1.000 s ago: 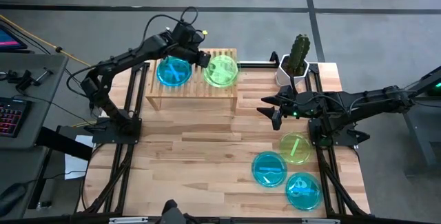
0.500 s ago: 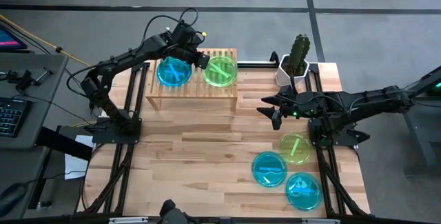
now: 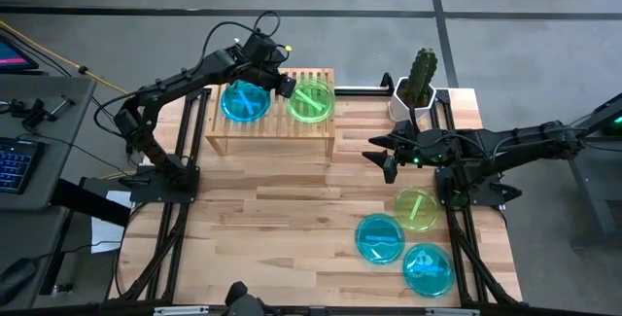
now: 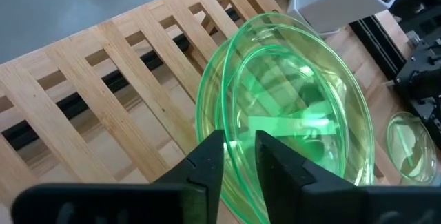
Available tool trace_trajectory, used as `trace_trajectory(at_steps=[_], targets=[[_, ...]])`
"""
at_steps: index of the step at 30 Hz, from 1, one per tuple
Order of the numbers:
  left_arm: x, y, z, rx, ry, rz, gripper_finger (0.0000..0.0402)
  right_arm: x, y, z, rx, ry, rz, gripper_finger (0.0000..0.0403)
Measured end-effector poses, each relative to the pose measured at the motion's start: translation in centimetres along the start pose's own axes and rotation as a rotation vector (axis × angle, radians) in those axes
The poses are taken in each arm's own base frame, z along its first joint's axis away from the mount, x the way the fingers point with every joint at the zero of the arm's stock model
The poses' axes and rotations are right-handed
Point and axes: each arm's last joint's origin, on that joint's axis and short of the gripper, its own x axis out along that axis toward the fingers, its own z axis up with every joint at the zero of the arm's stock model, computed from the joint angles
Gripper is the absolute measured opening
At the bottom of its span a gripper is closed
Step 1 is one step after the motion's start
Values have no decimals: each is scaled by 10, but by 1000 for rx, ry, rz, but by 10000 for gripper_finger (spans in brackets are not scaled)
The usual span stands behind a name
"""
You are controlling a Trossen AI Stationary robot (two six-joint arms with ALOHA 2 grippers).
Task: Place and stack plates onto a shelf
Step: Stack the green plate on top of the green plate on the shelf, then stack the blue plate on top of the blue plate on the shelf
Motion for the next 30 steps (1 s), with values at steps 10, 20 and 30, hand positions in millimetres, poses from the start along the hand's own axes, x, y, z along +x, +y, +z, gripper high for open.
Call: trace_trajectory(at_steps=[10, 20, 30], targets=[[-10, -1, 3, 29, -43, -11, 134, 0, 0, 0, 2, 0, 0, 231], [-45, 2, 12, 30, -176, -38, 156, 0, 0, 0, 33, -2, -2, 231], [-142, -65, -10, 272, -535, -352, 156, 0, 1, 5, 47, -76, -29, 231]])
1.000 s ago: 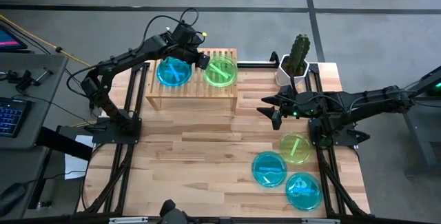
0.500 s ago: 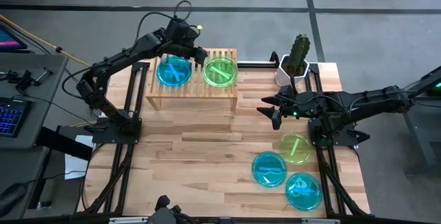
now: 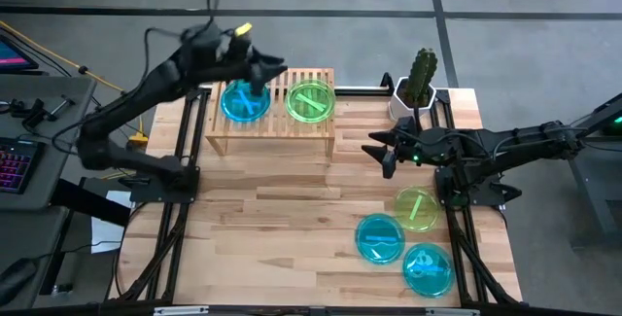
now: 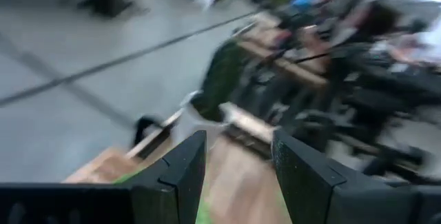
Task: Place and stack plates onto a shelf
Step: Stack the blue plate on top of the blue plate on the shelf
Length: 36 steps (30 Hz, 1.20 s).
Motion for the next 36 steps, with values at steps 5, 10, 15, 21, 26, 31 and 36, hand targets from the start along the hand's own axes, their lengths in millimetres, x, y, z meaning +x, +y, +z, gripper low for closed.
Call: trace_trajectory(at_steps=[5, 10, 15, 21, 26, 31, 36], targets=[[-30, -37, -32, 9, -161, -141, 156, 0, 1, 2, 6, -21, 12, 231], [-59, -58, -80, -42, -330, -299, 156, 0, 2, 3, 8, -27, 17, 231], [-79, -62, -114, -65, -352, -370, 156, 0, 2, 3, 11, -32, 20, 231], [-89, -63, -124, -63, -366, -357, 156, 0, 3, 5, 19, -43, 31, 231], [-89, -62, -123, -65, -378, -335, 156, 0, 5, 3, 173, 8, 101, 231], [-87, -62, -124, -79, -368, -335, 156, 0, 13, -17, 358, 327, 230, 231], [-87, -62, -124, -98, -367, -339, 156, -8, 27, -62, 453, 720, 118, 231]])
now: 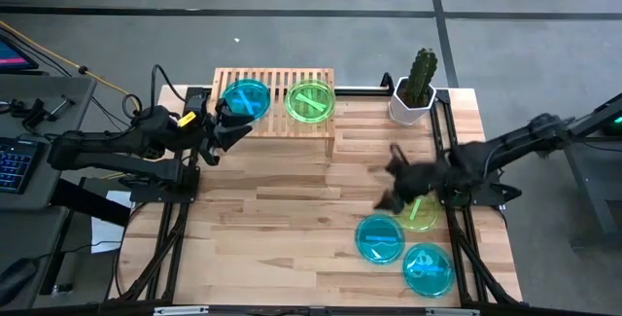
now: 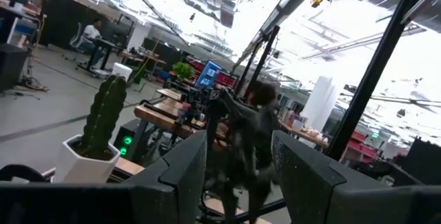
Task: Place and stack plates onto a shelf
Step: Stack the blue plate on top of the blue plate on the shelf
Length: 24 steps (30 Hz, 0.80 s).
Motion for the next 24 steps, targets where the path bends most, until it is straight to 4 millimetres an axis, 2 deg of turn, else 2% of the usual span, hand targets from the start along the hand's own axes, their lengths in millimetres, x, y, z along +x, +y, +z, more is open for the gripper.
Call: trace_trajectory(at_steps=[8, 13, 16, 19, 21, 24], targets=[[0, 0, 1, -20, -9, 11, 156, 46, -11, -79, 214, 228, -408, 231], [0, 0, 1, -20, -9, 11, 156, 61, -23, -118, 310, 284, -575, 231], [0, 0, 1, -21, -10, 11, 156, 65, -41, -133, 395, 245, -583, 231], [0, 0, 1, -22, -10, 11, 156, 71, -64, -142, 484, 198, -496, 231], [0, 0, 1, -25, -10, 13, 156, 74, -74, -143, 514, 173, -421, 231], [0, 0, 1, -44, -12, 16, 156, 76, -78, -138, 521, 131, -361, 231]])
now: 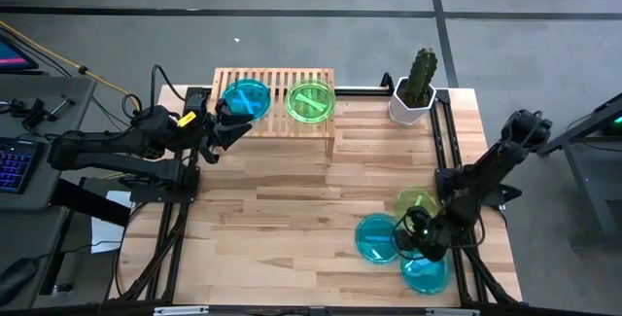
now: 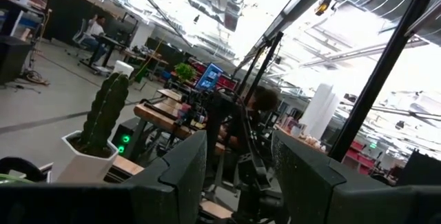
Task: Place and stack plates onto a shelf
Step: Stack the blue plate on top of the blue plate on the shelf
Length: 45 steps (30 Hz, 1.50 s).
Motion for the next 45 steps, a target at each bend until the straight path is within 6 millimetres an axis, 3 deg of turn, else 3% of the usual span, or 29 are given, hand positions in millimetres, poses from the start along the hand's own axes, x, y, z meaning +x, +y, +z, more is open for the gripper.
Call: trace_trajectory(at_steps=[7, 12, 17, 29, 45], targets=[[0, 0, 0, -1, 1, 1, 156, 2, 5, 10, -25, -24, -7, 231], [0, 0, 0, 0, 0, 4, 156, -6, 15, 4, -96, 41, -29, 231], [0, 1, 0, 1, -4, 14, 156, -17, 26, 2, -113, -24, -41, 231], [0, 1, 0, 10, -11, 32, 156, -17, 32, 30, -87, -120, -120, 231], [0, 1, 0, 9, -11, 31, 156, 8, 38, 33, -94, -19, -200, 231]])
